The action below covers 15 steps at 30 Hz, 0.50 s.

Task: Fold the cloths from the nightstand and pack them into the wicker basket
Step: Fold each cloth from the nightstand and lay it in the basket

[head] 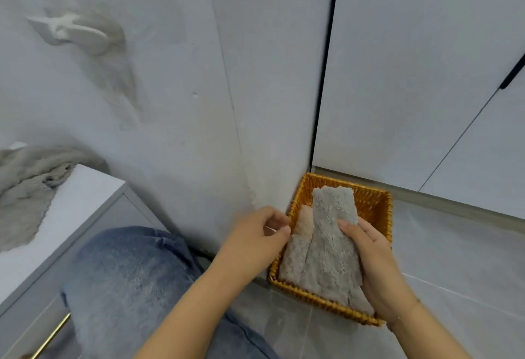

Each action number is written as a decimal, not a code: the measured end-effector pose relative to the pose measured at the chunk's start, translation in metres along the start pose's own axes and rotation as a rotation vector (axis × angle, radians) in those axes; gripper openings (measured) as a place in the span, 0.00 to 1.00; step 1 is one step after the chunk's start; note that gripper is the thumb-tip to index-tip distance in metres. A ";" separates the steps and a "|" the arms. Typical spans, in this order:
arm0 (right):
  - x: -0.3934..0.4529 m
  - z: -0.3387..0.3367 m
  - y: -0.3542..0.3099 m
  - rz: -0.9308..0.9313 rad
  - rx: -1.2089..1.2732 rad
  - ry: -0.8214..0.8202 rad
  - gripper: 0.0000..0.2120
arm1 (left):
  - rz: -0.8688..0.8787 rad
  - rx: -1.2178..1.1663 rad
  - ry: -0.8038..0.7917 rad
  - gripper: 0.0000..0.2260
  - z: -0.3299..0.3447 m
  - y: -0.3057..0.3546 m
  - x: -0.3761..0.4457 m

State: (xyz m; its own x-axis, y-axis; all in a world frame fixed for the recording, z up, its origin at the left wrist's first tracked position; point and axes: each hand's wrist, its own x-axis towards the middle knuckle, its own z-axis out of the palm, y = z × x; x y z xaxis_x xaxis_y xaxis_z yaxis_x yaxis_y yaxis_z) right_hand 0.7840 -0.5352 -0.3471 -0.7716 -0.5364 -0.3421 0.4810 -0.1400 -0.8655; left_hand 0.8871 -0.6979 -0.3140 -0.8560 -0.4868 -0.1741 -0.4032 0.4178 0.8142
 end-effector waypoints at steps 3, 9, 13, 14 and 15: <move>0.030 -0.022 0.010 0.019 0.024 0.085 0.05 | -0.007 0.077 -0.062 0.04 0.028 -0.006 0.029; 0.103 -0.061 0.044 0.071 -0.001 0.177 0.08 | -0.030 0.209 -0.163 0.08 0.077 -0.026 0.096; 0.156 -0.078 0.073 0.136 -0.042 0.196 0.13 | -0.088 0.255 -0.212 0.13 0.106 -0.052 0.134; 0.170 -0.081 0.081 0.145 -0.052 0.207 0.13 | -0.102 0.269 -0.227 0.14 0.113 -0.058 0.140; 0.183 -0.083 0.088 0.152 -0.067 0.220 0.12 | -0.117 0.275 -0.242 0.15 0.119 -0.063 0.145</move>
State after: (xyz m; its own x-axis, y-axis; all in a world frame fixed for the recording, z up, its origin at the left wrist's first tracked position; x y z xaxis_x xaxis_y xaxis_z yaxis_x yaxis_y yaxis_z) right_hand 0.6501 -0.5766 -0.5161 -0.7681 -0.3524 -0.5346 0.5752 -0.0128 -0.8179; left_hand 0.7499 -0.7041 -0.4563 -0.8373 -0.3618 -0.4099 -0.5465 0.5766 0.6074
